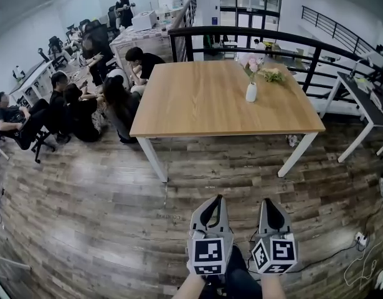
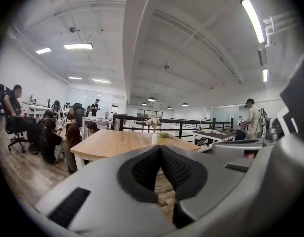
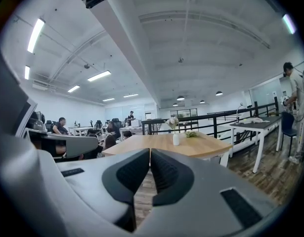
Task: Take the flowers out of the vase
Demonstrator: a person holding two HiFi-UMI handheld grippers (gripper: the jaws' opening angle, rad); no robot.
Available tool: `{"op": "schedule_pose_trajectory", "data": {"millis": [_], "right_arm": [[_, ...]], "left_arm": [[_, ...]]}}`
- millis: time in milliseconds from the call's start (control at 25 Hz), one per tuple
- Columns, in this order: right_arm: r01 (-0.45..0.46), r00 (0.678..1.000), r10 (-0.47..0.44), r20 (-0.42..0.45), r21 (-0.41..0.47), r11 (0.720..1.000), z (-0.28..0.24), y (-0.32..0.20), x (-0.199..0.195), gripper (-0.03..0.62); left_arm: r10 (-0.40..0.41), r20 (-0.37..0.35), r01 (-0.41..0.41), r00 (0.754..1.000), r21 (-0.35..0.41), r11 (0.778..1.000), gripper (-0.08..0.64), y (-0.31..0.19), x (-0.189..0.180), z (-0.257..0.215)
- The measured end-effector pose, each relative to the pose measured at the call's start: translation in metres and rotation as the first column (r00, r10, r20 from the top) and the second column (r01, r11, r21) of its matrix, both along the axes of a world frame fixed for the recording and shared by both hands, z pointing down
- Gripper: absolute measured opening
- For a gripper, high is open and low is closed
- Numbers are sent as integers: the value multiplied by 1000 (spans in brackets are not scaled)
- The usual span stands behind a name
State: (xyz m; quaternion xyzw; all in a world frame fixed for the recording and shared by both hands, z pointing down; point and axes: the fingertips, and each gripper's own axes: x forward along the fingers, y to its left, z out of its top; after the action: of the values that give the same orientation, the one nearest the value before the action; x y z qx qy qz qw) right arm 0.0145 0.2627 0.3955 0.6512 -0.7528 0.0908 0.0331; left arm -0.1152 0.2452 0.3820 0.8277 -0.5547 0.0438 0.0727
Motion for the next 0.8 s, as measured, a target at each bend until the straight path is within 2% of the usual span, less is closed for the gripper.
{"op": "schedule_pose_trajectory", "data": {"millis": [520,800], "right_arm": [[41,999,-41,2,64,997,-22,-98,71,18],[47,998,-50,31,70,996,-21,-131,103,18]], "left_arm": [[-52,18,51,998,39,998,32,-92,67,-19],[-59,33,57,998,38,998,32,-118,100,-18]]}}
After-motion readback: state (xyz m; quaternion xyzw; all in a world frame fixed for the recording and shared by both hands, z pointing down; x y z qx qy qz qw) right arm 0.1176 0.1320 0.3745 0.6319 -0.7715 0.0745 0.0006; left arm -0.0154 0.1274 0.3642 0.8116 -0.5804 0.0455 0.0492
